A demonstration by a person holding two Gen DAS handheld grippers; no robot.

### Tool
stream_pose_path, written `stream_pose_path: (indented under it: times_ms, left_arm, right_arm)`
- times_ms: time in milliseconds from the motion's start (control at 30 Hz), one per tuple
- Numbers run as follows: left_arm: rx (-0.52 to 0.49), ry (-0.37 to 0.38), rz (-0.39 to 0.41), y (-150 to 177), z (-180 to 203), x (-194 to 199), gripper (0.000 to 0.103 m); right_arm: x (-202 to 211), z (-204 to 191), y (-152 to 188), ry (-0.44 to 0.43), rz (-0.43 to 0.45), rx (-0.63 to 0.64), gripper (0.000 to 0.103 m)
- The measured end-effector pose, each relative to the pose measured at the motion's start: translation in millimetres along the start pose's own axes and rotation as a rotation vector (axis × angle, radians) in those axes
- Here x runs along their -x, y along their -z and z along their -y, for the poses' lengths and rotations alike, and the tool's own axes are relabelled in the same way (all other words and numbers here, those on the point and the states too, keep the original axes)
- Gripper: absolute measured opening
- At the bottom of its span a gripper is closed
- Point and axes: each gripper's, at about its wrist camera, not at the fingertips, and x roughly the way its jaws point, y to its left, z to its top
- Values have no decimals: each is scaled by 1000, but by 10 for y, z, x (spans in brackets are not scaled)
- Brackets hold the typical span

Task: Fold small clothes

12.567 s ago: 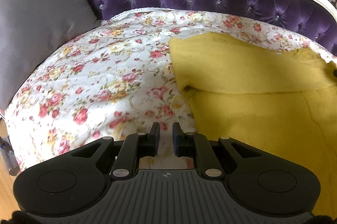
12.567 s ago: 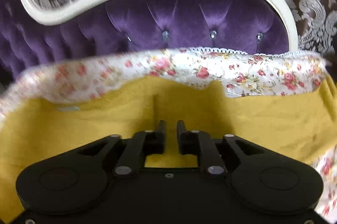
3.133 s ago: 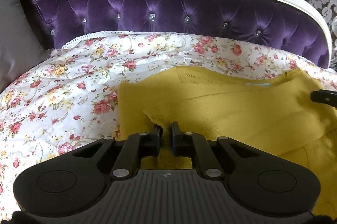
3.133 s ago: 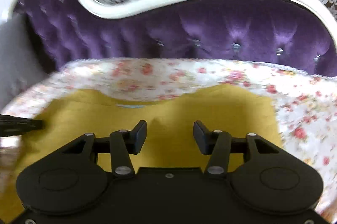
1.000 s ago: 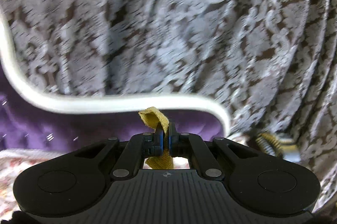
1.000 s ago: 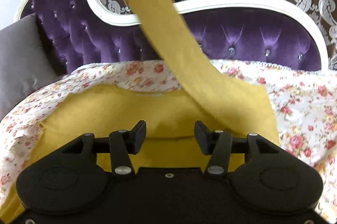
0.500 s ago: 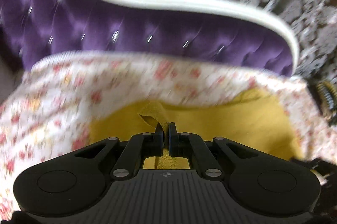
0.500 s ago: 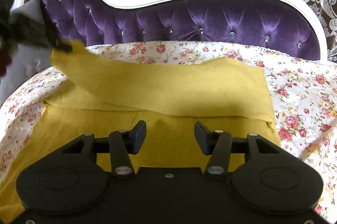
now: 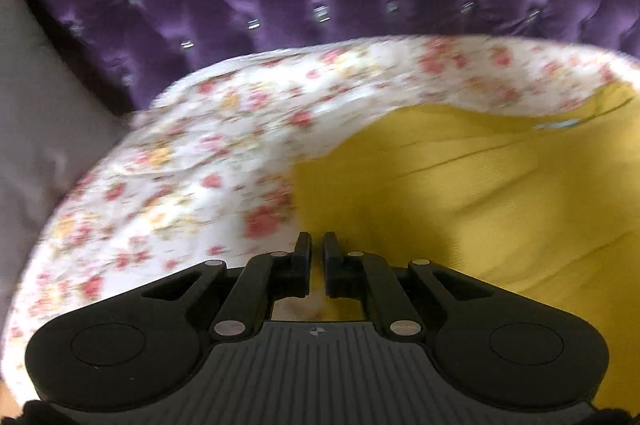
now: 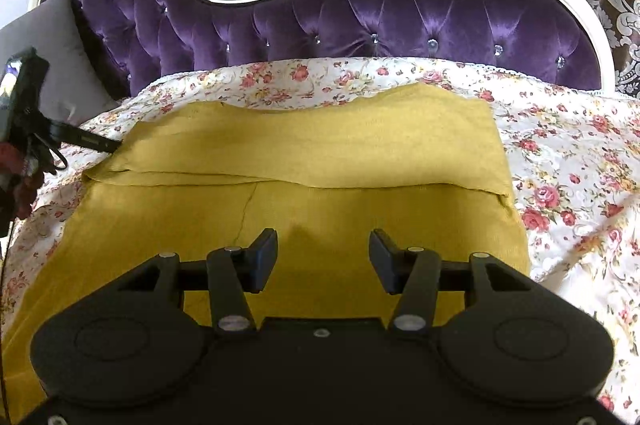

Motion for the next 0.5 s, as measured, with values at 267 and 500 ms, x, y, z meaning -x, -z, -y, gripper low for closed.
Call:
stream_pose_path:
  times_ms: [267, 500]
  left_arm:
    - [165, 96, 34, 226, -208, 474, 9]
    - [181, 222, 57, 605, -45, 1088, 37]
  right_arm:
    - [162, 38, 3, -9, 17, -31, 65]
    - [486, 77, 145, -3, 21, -38, 77]
